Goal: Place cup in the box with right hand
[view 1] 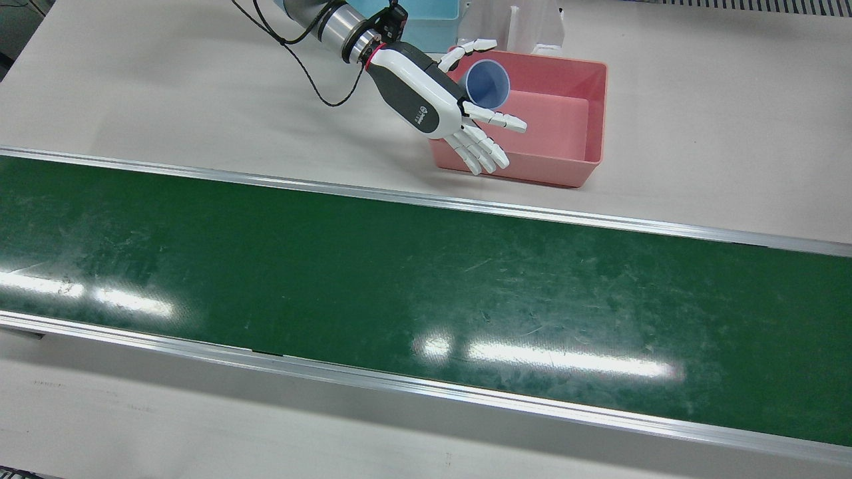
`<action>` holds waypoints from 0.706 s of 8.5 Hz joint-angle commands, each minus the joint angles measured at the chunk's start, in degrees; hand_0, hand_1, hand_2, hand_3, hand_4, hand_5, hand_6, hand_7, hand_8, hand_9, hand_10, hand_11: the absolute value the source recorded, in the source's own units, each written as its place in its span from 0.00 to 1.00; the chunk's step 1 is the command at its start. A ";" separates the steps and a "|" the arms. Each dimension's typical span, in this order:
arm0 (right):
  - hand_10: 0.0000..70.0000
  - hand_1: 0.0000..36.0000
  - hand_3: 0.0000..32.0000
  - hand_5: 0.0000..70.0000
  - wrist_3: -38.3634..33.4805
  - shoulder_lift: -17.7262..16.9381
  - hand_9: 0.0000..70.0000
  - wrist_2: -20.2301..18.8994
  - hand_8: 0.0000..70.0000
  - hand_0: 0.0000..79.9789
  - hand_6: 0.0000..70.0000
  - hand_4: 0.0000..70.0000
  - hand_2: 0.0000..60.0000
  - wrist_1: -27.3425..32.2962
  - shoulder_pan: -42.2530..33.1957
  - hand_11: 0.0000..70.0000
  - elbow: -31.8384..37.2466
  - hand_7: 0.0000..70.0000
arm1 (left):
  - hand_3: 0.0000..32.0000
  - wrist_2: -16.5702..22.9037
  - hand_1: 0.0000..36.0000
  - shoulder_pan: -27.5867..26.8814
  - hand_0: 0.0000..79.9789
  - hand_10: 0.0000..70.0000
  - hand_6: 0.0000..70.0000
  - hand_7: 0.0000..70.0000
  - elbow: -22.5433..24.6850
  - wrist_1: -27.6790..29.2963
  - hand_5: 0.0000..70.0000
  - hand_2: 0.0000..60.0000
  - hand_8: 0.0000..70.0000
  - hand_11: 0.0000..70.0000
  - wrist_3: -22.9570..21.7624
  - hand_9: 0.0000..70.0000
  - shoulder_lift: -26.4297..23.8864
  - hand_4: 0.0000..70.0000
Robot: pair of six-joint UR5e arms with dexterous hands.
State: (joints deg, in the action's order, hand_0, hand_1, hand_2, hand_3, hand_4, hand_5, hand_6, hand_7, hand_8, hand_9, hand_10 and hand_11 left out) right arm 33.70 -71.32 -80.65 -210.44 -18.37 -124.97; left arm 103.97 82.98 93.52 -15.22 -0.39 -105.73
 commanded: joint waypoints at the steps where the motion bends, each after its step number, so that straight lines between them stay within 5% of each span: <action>1: 0.00 0.46 0.00 0.06 0.13 -0.05 0.00 -0.30 0.00 0.61 0.02 0.00 0.00 -0.32 -1.66 0.00 -1.58 0.03 | 0.00 0.00 0.00 -0.01 0.00 0.00 0.00 0.00 0.00 -0.08 0.00 0.00 0.00 0.00 -0.05 0.00 0.00 0.00; 3: 0.00 0.39 0.00 0.05 0.22 -0.31 0.00 -1.87 0.00 0.59 0.04 0.00 0.00 -3.04 -5.77 0.00 -4.14 0.11 | 0.00 0.00 0.00 -0.01 0.00 0.00 0.00 0.00 0.00 -0.08 0.00 0.00 0.00 0.00 0.04 0.00 0.00 0.00; 4: 0.00 0.41 0.00 0.05 0.14 0.30 0.03 -1.88 0.00 0.60 0.06 0.00 0.00 -3.05 -7.63 0.00 -4.32 0.25 | 0.00 0.00 0.00 0.08 0.00 0.00 0.00 0.00 0.00 0.01 0.00 0.00 0.00 0.00 0.04 0.00 0.00 0.00; 5: 0.00 0.50 0.00 0.06 -0.04 1.17 0.04 -1.45 0.00 0.62 0.07 0.00 0.01 -2.88 -9.47 0.00 -4.93 0.28 | 0.00 0.00 0.00 0.08 0.00 0.00 0.00 0.00 0.00 0.01 0.00 0.00 0.00 0.00 0.04 0.00 0.00 0.00; 6: 0.00 0.56 0.00 0.07 -0.30 1.27 0.02 -0.92 0.00 0.64 0.06 0.00 0.01 -2.70 -13.15 0.00 -5.11 0.19 | 0.00 0.00 0.00 -0.01 0.00 0.00 0.00 0.00 -0.09 0.01 0.00 0.00 0.00 0.00 0.04 0.00 0.00 0.00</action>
State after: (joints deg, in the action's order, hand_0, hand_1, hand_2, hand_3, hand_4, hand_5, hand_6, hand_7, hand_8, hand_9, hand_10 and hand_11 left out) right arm 33.79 -70.87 -82.20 -213.16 -25.63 -129.27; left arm 103.97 83.03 93.52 -15.23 -0.36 -105.73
